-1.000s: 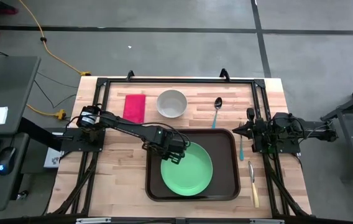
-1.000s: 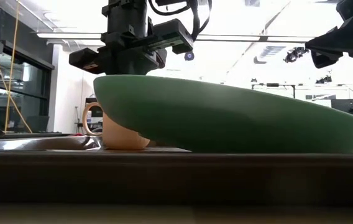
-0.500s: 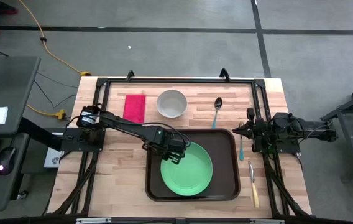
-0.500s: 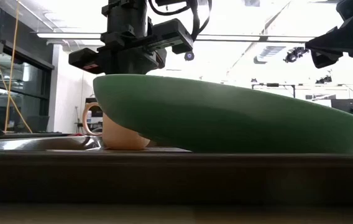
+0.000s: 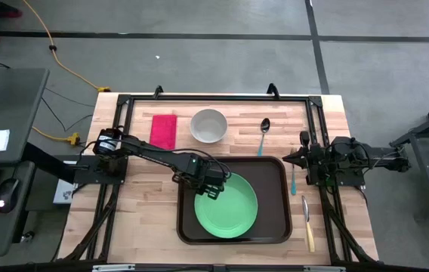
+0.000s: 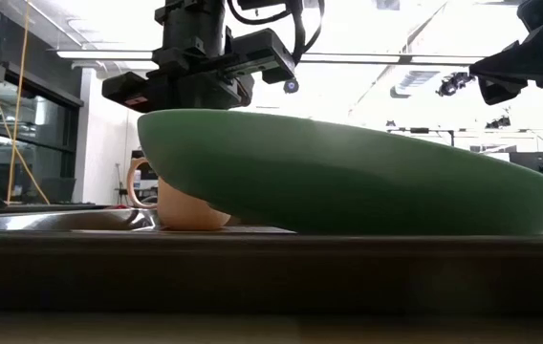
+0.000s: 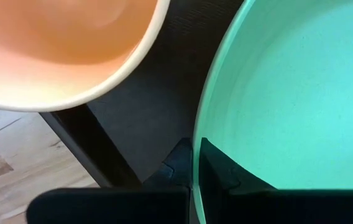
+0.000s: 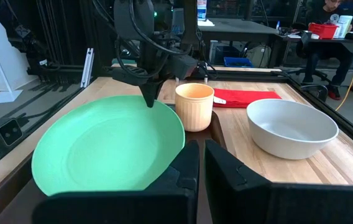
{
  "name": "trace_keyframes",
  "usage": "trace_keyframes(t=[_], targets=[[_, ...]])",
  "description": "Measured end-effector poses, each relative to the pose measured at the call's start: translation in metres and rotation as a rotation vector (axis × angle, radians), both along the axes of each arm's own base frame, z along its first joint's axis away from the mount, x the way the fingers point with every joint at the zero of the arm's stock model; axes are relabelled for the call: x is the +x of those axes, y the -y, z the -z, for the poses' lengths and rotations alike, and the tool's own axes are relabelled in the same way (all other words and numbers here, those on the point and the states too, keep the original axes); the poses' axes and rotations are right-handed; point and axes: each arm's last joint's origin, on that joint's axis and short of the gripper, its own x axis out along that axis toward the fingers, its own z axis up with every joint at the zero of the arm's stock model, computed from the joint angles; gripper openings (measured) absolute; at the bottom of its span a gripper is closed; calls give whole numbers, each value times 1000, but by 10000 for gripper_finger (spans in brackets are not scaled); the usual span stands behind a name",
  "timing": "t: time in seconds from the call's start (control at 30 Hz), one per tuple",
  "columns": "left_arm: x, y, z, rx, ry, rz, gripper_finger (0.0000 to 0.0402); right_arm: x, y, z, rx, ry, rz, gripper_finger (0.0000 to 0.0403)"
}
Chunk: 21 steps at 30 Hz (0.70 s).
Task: Set up tray
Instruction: Put the green plate to the bottom right of the yellow cup on the brown serving tray
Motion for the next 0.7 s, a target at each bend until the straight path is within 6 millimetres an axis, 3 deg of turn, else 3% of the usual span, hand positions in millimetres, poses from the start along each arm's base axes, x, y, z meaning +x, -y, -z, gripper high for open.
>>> trace_keyframes(t=[0.7], targets=[[0, 0, 0, 4, 6, 18, 45, 0, 0, 0, -1, 0, 8, 0]])
